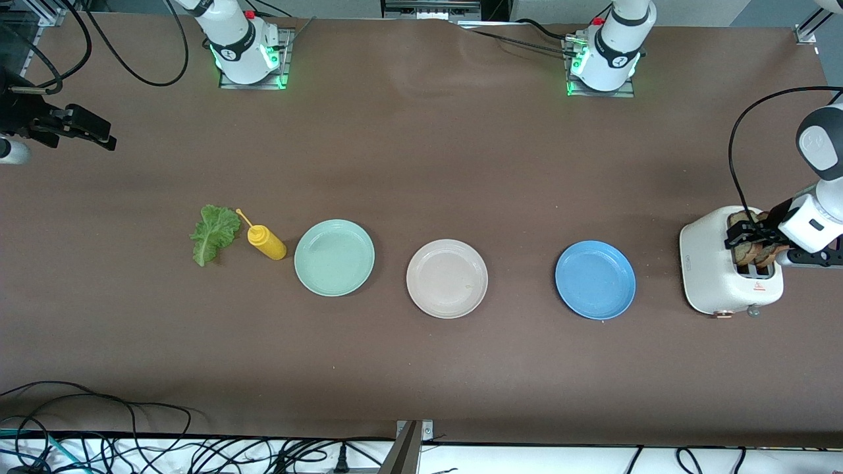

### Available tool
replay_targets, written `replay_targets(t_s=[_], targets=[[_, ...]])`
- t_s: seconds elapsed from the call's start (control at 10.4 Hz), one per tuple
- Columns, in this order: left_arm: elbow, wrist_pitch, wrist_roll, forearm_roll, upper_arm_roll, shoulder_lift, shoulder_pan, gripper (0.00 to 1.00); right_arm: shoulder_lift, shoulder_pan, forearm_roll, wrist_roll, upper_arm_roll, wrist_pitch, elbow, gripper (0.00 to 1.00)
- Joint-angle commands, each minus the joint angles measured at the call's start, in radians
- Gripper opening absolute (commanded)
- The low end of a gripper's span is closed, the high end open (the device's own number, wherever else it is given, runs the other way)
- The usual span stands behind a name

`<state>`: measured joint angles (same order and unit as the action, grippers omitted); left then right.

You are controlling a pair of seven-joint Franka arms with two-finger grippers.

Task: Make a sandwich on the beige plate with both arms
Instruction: 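Grasp the bread slice with the left gripper and lift it out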

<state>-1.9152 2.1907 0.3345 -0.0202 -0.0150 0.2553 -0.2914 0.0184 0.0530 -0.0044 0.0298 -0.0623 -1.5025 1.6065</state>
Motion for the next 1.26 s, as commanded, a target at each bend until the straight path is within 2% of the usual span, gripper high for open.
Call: replay_targets(t_s=[0.0, 0.1, 0.19, 0.39, 0.68, 0.87, 1.16], targets=[[-0.03, 0.012, 0.102, -0.03, 0.006, -0.022, -0.018, 0.22, 0.006, 0.001, -0.003, 0.012, 0.001, 0.022, -0.013, 1.0], [-0.03, 0.012, 0.107, -0.03, 0.012, -0.024, -0.018, 0.03, 0.006, 0.001, -0.003, 0.012, 0.001, 0.022, -0.013, 1.0], [-0.025, 0.008, 0.101, -0.03, 0.012, -0.024, -0.018, 0.0, 0.006, 0.001, -0.003, 0.012, 0.001, 0.024, -0.013, 1.0], [0.008, -0.037, 0.04, -0.03, 0.012, -0.027, -0.012, 0.0, 0.006, 0.001, -0.003, 0.012, 0.001, 0.022, -0.013, 1.0], [0.102, -0.176, -0.032, -0.032, 0.007, -0.036, -0.005, 0.0, 0.006, 0.001, -0.003, 0.012, 0.001, 0.022, -0.013, 1.0], [0.177, -0.251, -0.045, -0.119, 0.007, -0.042, -0.005, 0.0, 0.006, 0.001, -0.003, 0.012, 0.001, 0.022, -0.013, 1.0], [0.245, -0.314, -0.124, -0.179, 0.003, -0.045, 0.018, 0.0, 0.006, 0.001, -0.005, 0.012, 0.001, 0.024, -0.013, 1.0]])
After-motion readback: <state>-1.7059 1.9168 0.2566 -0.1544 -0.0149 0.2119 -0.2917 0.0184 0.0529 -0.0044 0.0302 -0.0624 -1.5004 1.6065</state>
